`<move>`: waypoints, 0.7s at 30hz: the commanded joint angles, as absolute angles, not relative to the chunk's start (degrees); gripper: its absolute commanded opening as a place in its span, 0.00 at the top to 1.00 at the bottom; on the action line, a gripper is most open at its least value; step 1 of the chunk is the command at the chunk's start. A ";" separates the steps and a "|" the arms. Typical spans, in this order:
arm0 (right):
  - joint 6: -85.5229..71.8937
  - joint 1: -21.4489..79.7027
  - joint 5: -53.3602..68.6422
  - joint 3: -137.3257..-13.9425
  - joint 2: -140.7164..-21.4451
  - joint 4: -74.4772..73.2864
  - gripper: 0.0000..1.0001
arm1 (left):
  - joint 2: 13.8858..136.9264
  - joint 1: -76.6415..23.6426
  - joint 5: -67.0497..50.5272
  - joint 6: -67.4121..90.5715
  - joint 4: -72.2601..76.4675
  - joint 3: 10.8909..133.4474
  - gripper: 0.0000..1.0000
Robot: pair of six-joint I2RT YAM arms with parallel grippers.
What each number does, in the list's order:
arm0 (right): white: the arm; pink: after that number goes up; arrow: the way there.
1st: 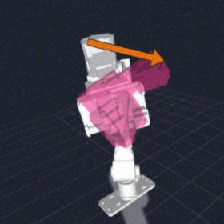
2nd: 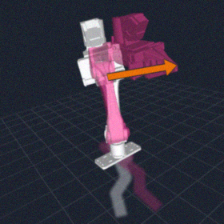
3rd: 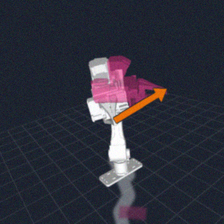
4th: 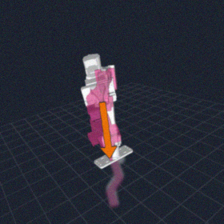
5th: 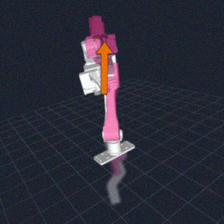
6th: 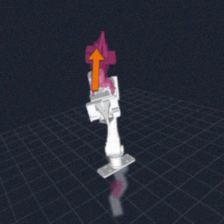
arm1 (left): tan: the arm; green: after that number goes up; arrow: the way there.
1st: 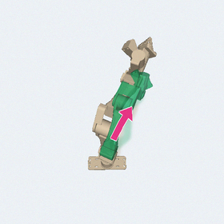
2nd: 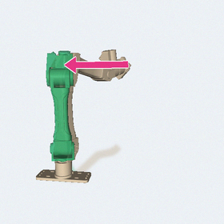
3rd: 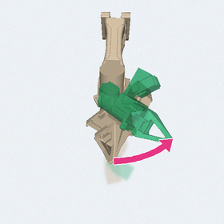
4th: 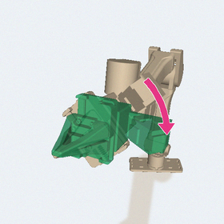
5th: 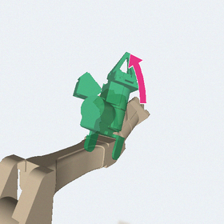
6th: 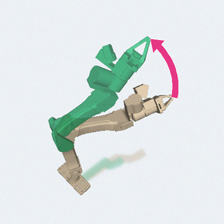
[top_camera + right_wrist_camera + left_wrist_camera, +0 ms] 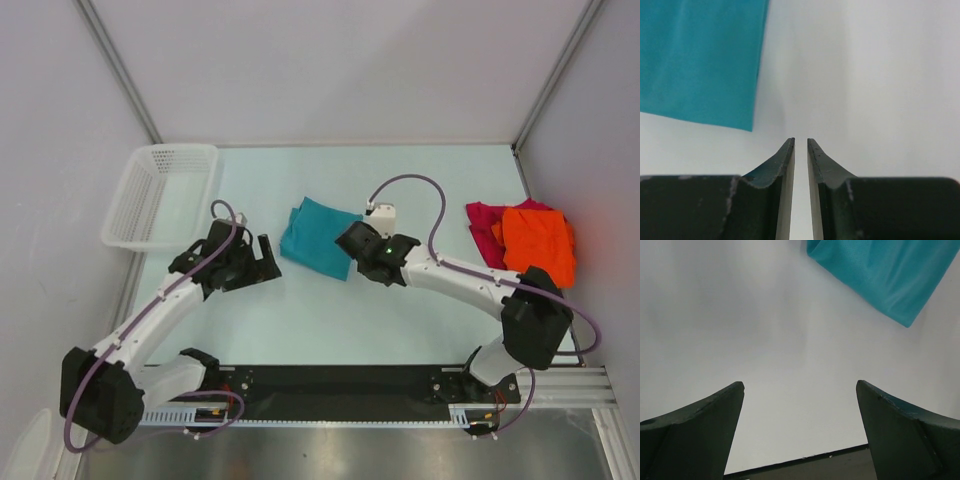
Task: Fold and stack the t-shirts
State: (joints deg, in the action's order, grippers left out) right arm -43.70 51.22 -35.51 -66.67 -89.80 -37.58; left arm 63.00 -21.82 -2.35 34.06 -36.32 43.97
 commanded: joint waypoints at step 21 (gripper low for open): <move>-60.02 55.19 -41.12 -55.02 -71.99 -42.44 0.76 | 50.97 -21.27 13.17 30.68 -52.38 54.92 0.00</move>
State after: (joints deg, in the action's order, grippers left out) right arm -56.55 55.22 -36.21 -54.85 -74.24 -40.12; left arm 50.83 -21.74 6.33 33.78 -48.14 49.45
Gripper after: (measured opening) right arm 0.234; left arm 0.995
